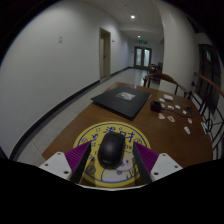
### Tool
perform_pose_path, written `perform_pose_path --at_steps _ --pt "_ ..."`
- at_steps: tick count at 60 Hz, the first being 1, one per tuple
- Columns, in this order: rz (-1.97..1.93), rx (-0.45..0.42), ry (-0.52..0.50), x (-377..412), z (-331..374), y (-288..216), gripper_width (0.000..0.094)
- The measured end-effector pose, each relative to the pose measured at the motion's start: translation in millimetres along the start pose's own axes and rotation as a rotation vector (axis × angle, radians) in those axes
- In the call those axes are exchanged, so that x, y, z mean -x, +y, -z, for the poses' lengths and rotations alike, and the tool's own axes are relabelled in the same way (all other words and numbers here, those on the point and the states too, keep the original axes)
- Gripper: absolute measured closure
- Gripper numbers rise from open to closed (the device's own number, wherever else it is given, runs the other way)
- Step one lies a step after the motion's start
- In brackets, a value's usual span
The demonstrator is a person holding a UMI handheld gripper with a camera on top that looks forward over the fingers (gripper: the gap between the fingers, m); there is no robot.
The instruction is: Arrange mouse
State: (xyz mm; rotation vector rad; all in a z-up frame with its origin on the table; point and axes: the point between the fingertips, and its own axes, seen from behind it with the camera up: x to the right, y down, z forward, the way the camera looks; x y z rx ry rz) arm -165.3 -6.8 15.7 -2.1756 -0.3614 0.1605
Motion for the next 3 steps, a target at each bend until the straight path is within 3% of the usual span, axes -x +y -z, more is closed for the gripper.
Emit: perform_pose_path --at_steps 3 --pt "-0.006 -0.011 -0.022 -1.1 19.3 3.9 0.0085"
